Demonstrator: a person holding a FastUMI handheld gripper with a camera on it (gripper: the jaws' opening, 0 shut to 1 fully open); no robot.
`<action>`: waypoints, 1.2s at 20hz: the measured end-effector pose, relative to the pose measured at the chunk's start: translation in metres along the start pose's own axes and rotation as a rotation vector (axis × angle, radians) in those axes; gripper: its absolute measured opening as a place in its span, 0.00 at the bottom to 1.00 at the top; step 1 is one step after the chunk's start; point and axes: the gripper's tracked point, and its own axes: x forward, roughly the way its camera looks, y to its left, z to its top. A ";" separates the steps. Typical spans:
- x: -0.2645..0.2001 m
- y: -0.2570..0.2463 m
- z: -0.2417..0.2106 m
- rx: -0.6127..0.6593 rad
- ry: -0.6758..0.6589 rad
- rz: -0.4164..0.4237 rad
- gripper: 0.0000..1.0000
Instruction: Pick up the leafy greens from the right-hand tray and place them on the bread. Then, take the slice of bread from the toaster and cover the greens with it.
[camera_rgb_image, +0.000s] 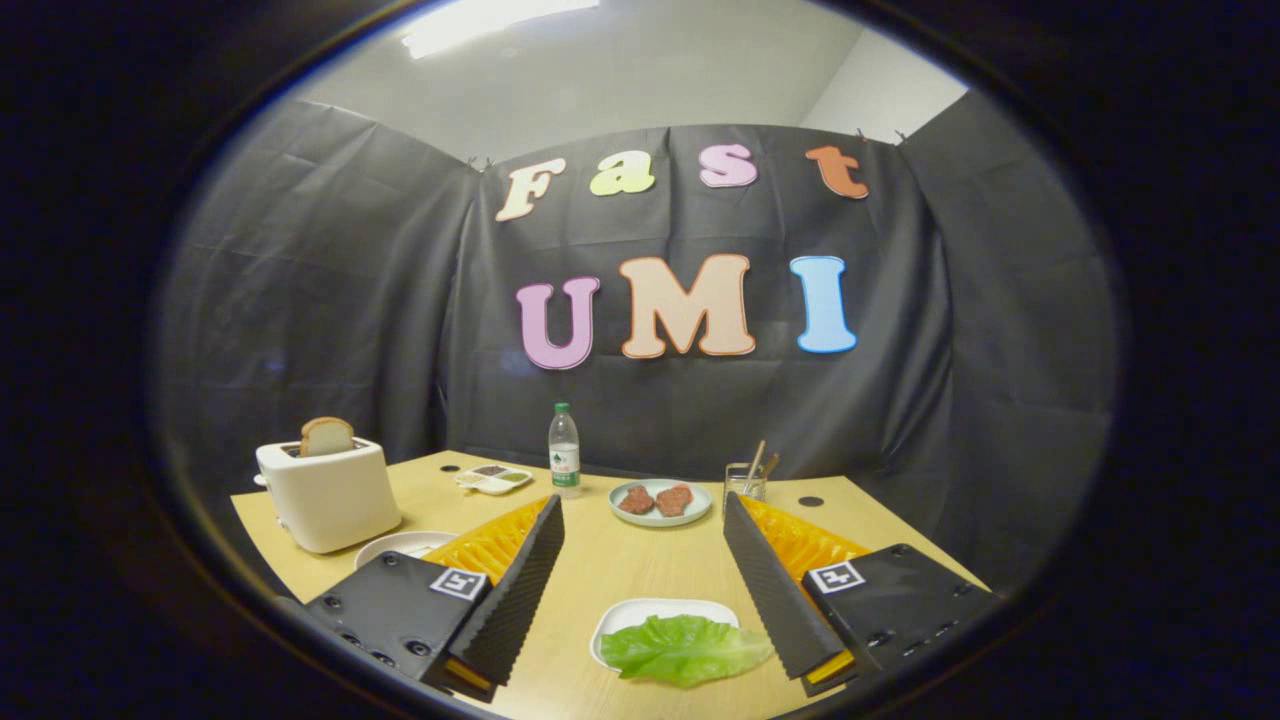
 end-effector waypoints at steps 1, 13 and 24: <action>-0.001 -0.005 -0.004 -0.002 0.011 -0.007 1.00; 0.005 -0.093 -0.113 0.137 0.365 -0.178 1.00; 0.016 -0.120 -0.192 0.229 0.556 -0.231 1.00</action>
